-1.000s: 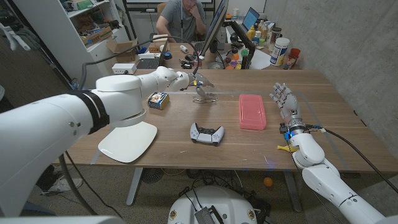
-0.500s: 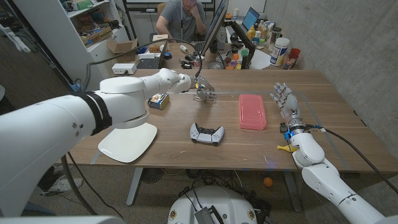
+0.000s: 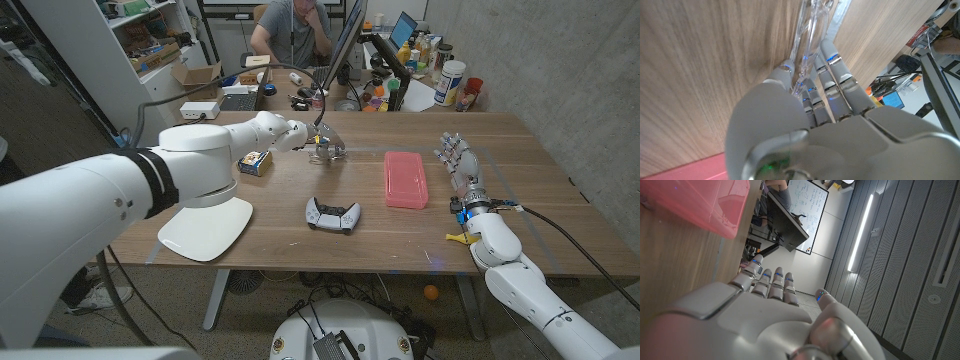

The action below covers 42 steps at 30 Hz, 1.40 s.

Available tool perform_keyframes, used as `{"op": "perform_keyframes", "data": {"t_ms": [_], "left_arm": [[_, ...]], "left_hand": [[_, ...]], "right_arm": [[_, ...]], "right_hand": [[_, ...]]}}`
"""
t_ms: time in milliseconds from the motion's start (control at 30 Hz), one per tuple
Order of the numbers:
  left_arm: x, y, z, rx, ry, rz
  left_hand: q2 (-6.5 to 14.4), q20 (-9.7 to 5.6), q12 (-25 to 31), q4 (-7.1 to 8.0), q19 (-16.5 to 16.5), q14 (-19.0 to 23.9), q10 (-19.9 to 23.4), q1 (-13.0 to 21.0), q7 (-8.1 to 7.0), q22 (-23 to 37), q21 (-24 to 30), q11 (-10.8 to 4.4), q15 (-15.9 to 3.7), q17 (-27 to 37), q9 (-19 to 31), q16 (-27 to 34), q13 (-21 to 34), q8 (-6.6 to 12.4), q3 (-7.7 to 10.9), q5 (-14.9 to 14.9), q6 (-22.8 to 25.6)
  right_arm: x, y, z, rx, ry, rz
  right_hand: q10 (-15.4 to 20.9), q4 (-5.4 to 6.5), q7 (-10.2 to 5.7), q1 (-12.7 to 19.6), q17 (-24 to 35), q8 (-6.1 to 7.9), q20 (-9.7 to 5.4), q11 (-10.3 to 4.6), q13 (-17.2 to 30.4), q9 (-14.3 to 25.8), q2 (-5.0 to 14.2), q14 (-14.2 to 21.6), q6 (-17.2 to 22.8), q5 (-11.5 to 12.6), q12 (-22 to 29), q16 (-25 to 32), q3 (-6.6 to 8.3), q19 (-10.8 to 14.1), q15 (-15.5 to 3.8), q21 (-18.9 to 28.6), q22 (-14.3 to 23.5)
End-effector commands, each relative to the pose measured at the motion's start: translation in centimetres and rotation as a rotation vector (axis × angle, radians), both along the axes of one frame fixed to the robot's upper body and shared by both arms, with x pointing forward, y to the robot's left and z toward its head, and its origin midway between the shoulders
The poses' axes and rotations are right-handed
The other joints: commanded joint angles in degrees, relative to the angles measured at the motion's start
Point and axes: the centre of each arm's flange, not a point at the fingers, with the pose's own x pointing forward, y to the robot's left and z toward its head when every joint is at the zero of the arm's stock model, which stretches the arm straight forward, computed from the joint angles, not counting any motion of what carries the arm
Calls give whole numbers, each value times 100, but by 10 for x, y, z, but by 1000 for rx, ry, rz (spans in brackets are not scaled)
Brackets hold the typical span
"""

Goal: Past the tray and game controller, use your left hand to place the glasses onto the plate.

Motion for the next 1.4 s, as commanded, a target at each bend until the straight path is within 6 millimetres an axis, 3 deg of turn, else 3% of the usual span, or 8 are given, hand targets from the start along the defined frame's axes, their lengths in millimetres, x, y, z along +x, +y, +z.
{"op": "perform_keyframes", "data": {"t_ms": [33,167,267,933,1400], "left_arm": [[-4,4,1,-42,-20,-64],[-6,8,3,-75,-31,-95],[-8,9,5,-87,-37,-114],[-20,19,19,-101,-42,-215],[-44,33,34,-87,-37,-362]], "left_hand": [[138,-335,386,30,394,744,1015,407,-16,69,495,-131,-826,112,84,157,168,315,-163,-119,1191],[208,-427,619,80,623,1360,1579,557,-3,109,901,-191,-820,151,147,313,366,440,-346,-195,1717],[225,-441,757,74,672,1549,1830,632,15,116,1078,-174,-821,159,169,322,501,471,-401,-221,1899],[287,-469,869,78,663,1754,1881,740,17,111,1344,-192,-803,221,198,314,759,446,-438,-258,2014],[309,-451,885,96,605,1759,1846,758,28,98,1457,-193,-802,233,211,261,875,414,-450,-271,2013]], "right_arm": [[1,1,1,-6,1,-1],[0,1,1,-7,1,-2],[0,1,1,-8,0,-2],[-2,2,0,-10,-3,2],[-3,3,-4,-4,7,-1]], "right_hand": [[42,-26,-16,-55,-3,-10,42,13,25,16,243,30,40,14,1,0,-20,8,24,5,21],[44,-27,-19,-54,-3,-10,33,13,26,16,244,27,42,14,1,-2,-19,8,15,5,21],[44,-28,-21,-52,-4,-8,33,18,26,16,244,30,51,15,1,-2,-19,8,14,5,21],[52,-33,-25,-45,-5,-12,29,24,25,16,246,32,54,16,0,-4,-17,6,4,3,20],[49,-33,-17,-43,-6,-14,27,16,25,16,247,31,56,17,-3,-6,-16,4,3,2,20]]}}
